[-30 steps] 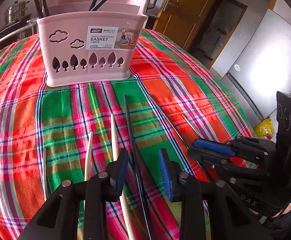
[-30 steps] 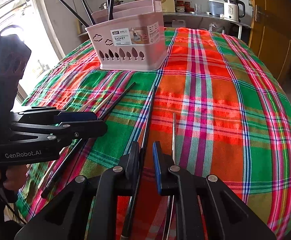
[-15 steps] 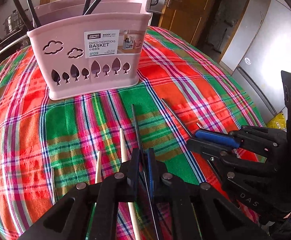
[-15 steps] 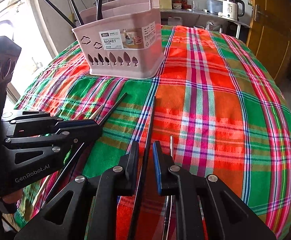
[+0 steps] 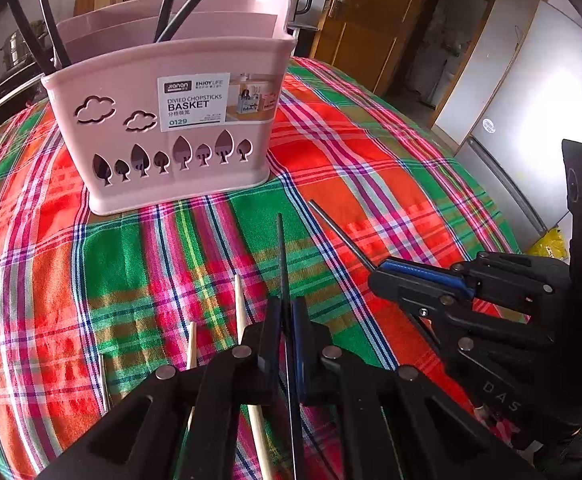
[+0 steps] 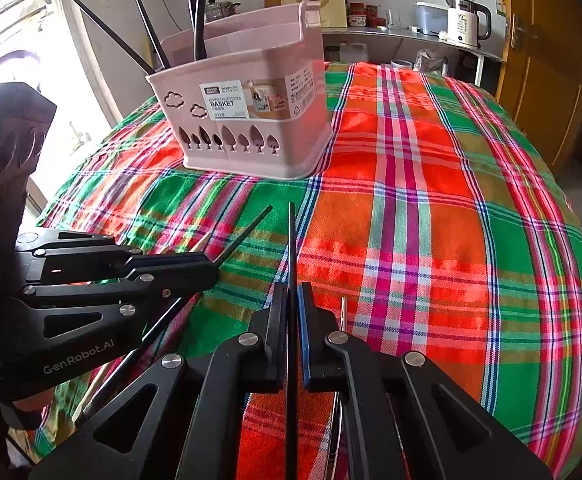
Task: Organize utensils
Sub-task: 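Lift the chopsticks with both tools and carry them over the pink basket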
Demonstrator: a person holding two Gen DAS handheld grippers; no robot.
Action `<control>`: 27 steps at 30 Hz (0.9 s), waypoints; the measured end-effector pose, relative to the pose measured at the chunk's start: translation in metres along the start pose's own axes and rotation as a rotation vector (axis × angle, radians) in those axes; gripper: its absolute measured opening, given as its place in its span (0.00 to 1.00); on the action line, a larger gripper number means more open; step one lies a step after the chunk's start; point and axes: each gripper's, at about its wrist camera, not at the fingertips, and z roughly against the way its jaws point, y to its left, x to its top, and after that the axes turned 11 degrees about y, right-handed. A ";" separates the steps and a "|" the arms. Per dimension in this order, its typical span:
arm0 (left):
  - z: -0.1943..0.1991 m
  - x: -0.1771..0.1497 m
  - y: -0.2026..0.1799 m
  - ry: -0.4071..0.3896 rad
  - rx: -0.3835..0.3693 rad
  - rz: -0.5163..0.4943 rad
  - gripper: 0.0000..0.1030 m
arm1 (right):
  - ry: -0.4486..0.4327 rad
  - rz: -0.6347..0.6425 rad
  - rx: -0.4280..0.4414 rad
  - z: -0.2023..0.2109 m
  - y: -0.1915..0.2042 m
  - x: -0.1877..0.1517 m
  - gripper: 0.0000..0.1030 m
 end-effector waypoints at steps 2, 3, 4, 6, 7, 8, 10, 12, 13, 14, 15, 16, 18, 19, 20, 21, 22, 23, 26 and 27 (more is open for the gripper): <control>0.013 -0.002 0.001 -0.026 -0.013 0.003 0.05 | -0.022 -0.004 0.011 0.008 -0.001 0.001 0.05; 0.020 -0.002 0.001 -0.038 -0.018 0.003 0.05 | -0.034 -0.006 0.014 0.013 -0.001 0.001 0.05; 0.026 -0.002 0.001 -0.052 -0.021 0.001 0.05 | -0.045 -0.008 0.019 0.017 -0.001 0.002 0.05; 0.041 -0.001 0.001 -0.081 -0.026 0.001 0.05 | -0.078 -0.015 0.042 0.029 -0.002 0.004 0.05; 0.048 -0.001 0.000 -0.096 -0.030 0.001 0.05 | -0.092 -0.017 0.053 0.034 -0.002 0.005 0.05; 0.057 -0.001 0.000 -0.111 -0.034 0.001 0.05 | -0.109 -0.017 0.062 0.040 -0.002 0.007 0.05; 0.074 -0.001 0.000 -0.145 -0.037 -0.006 0.05 | -0.140 -0.013 0.074 0.052 0.000 0.009 0.05; 0.091 -0.001 -0.001 -0.179 -0.042 -0.013 0.05 | -0.173 -0.006 0.079 0.065 0.003 0.011 0.05; 0.100 -0.002 -0.002 -0.196 -0.044 -0.018 0.05 | -0.189 -0.002 0.082 0.071 0.004 0.012 0.05; 0.109 -0.002 -0.002 -0.214 -0.044 -0.021 0.05 | -0.204 0.003 0.085 0.078 0.006 0.013 0.05; 0.118 -0.002 -0.003 -0.232 -0.045 -0.026 0.05 | -0.219 0.008 0.086 0.084 0.007 0.014 0.05; 0.127 -0.002 -0.004 -0.248 -0.048 -0.031 0.05 | -0.234 0.012 0.087 0.090 0.008 0.015 0.05; 0.143 -0.003 -0.005 -0.278 -0.050 -0.040 0.05 | -0.263 0.022 0.085 0.102 0.012 0.017 0.05; 0.151 -0.003 -0.005 -0.291 -0.050 -0.044 0.05 | -0.275 0.027 0.085 0.107 0.012 0.017 0.05; 0.156 -0.002 -0.007 -0.300 -0.052 -0.047 0.05 | -0.287 0.030 0.084 0.112 0.013 0.018 0.05; 0.161 -0.003 -0.007 -0.309 -0.051 -0.050 0.05 | -0.298 0.034 0.081 0.117 0.015 0.018 0.05; 0.165 -0.003 -0.006 -0.316 -0.048 -0.055 0.05 | -0.308 0.038 0.078 0.121 0.016 0.018 0.05; 0.167 -0.004 -0.008 -0.320 -0.046 -0.057 0.05 | -0.317 0.041 0.075 0.124 0.017 0.018 0.05; 0.168 -0.009 -0.007 -0.317 -0.046 -0.057 0.05 | -0.327 0.044 0.073 0.130 0.018 0.014 0.05; 0.167 -0.011 -0.006 -0.313 -0.044 -0.056 0.05 | -0.327 0.047 0.072 0.131 0.019 0.012 0.05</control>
